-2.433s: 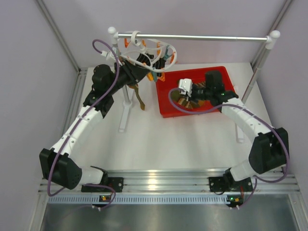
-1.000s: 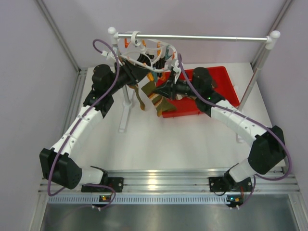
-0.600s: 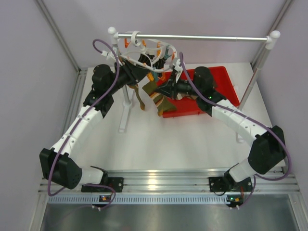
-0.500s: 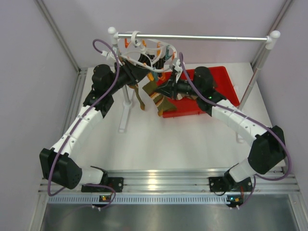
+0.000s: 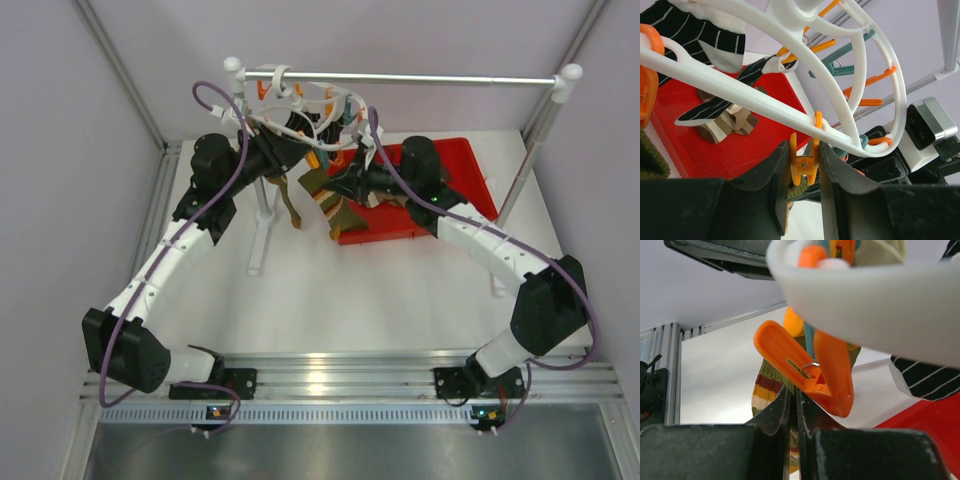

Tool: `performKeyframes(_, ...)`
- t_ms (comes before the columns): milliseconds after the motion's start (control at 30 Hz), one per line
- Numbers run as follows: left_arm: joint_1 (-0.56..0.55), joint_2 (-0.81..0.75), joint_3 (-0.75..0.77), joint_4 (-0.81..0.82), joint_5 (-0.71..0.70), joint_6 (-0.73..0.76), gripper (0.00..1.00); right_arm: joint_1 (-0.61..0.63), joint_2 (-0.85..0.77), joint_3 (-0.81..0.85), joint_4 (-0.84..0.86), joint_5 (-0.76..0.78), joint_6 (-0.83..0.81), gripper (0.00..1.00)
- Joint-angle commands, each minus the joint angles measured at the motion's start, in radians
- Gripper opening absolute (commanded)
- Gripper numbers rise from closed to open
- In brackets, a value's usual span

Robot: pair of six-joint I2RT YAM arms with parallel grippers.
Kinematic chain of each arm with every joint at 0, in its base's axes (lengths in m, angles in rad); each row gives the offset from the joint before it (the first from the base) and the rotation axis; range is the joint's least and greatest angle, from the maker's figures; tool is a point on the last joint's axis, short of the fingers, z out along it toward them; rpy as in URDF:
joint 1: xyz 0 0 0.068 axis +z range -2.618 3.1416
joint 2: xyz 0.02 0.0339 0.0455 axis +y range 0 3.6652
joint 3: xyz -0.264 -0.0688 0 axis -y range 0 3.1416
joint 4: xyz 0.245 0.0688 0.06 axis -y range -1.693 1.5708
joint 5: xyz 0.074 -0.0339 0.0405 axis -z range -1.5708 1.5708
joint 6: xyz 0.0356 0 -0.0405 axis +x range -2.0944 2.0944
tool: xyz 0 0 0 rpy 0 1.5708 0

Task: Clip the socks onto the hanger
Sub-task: Clamp the sock onto the hanger.

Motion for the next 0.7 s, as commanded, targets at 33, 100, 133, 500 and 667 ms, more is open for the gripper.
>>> performKeyframes(33, 0.005, -0.011, 0.011, 0.019, 0.014, -0.004, 0.00, -0.023, 0.001, 0.070, 0.051, -0.015, 0.010, 0.00)
performKeyframes(100, 0.005, -0.011, 0.009, 0.017, 0.014, -0.001, 0.00, -0.023, -0.002, 0.076, 0.063, -0.019, 0.024, 0.00)
performKeyframes(133, 0.005, -0.009, 0.009, 0.017, 0.014, -0.001, 0.00, -0.023, -0.002, 0.078, 0.064, -0.022, 0.028, 0.00)
performKeyframes(500, 0.005, -0.008, 0.011, 0.017, 0.019, 0.000, 0.00, -0.026, -0.008, 0.072, 0.074, -0.024, 0.037, 0.00)
performKeyframes(667, 0.005, -0.005, 0.011, 0.020, 0.022, -0.001, 0.00, -0.026, 0.009, 0.095, 0.089, -0.018, 0.076, 0.00)
